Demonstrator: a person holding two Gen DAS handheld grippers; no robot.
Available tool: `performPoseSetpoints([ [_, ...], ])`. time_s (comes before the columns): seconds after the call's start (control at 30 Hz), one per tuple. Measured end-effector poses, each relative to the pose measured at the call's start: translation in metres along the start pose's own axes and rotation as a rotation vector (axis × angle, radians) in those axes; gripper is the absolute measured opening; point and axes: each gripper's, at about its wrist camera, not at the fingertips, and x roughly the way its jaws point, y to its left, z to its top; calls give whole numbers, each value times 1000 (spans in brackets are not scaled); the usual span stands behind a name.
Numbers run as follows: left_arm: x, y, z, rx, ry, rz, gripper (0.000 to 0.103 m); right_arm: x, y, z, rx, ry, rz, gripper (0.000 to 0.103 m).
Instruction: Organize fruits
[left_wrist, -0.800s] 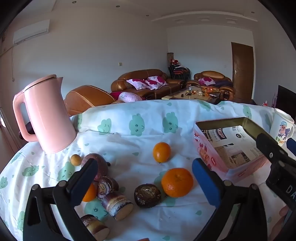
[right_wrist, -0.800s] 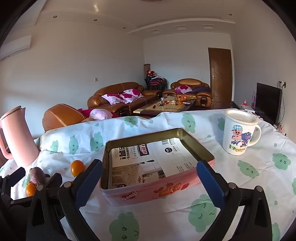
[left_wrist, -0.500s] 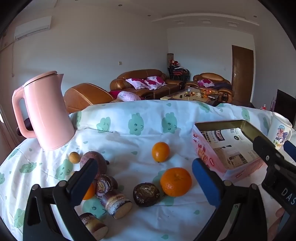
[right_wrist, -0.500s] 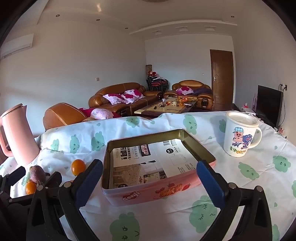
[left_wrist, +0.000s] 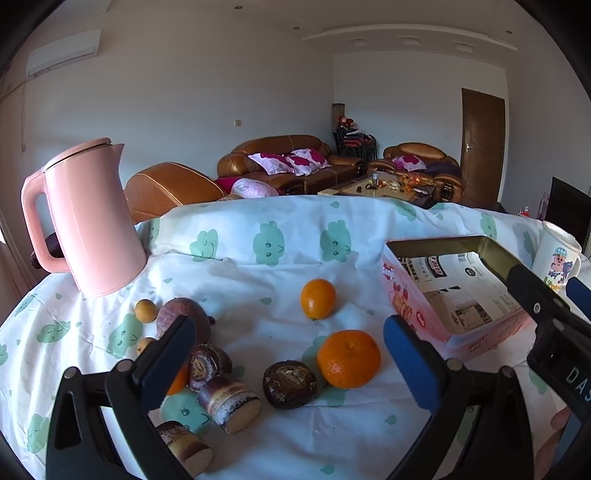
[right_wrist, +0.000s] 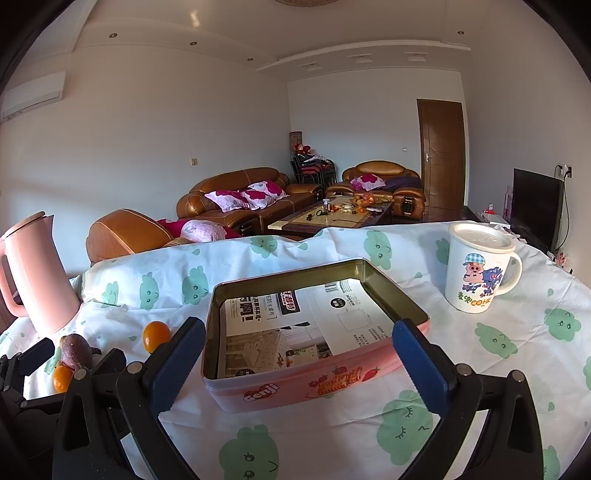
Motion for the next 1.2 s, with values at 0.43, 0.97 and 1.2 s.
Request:
performPoseSetpoints([
  [0.43,1,0,-1,1,2,-2,103,0,-1,0,5,-1,1,102],
  [0.97,2,1,-1,-1,4,-1,103,0,-2,-1,6,4,1,102],
  [1.2,2,0,-2,-1,5,-2,103,0,-2,-1,6,6,0,102],
])
